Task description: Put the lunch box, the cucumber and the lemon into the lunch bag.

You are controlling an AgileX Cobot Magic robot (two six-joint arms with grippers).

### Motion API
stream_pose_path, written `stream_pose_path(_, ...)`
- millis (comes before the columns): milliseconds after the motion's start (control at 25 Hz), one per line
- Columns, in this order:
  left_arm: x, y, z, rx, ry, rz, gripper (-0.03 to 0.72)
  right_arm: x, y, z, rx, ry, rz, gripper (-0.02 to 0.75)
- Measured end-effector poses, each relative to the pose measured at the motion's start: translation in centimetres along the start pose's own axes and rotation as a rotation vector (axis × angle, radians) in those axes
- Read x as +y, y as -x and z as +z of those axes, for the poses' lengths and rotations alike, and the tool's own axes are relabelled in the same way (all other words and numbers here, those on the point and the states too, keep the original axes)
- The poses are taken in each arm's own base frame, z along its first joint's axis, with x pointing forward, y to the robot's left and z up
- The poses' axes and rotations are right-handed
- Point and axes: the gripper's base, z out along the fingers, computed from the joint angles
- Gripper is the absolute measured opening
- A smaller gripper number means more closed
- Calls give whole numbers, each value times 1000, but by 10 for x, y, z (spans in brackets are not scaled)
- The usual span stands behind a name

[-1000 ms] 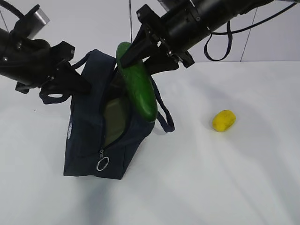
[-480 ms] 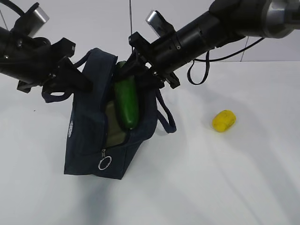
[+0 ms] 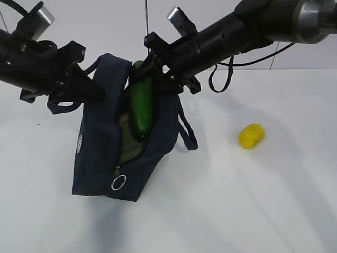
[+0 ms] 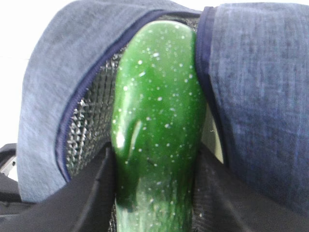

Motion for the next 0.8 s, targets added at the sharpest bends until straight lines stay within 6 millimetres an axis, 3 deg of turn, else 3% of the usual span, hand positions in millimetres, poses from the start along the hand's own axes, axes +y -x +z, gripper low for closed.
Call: stream_pose_path(800, -1, 3, 0, -35, -6, -22, -1, 1, 0, 1, -4, -1, -23, 377)
